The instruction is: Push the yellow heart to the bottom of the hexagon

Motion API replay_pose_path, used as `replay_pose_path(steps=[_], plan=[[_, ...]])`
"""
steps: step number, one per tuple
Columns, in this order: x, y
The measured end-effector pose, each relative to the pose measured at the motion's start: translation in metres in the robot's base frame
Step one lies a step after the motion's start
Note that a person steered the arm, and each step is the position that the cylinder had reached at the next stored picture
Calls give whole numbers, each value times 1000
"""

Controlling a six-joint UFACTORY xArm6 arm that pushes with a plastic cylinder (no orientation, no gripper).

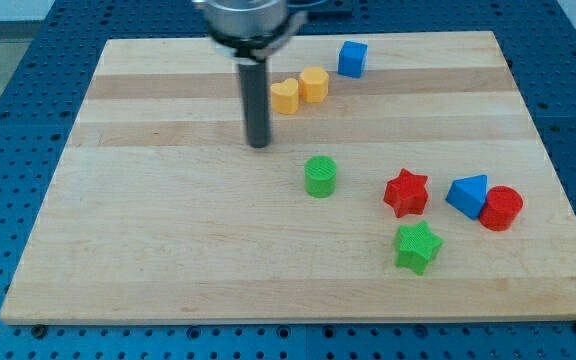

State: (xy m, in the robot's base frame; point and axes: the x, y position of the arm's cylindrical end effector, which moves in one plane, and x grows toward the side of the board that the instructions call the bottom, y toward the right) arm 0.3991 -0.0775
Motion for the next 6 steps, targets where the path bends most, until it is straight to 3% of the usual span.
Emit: replay_pose_path(steps=[1,3,6], plan=[[-37,-17],[-83,39],[-99,86]])
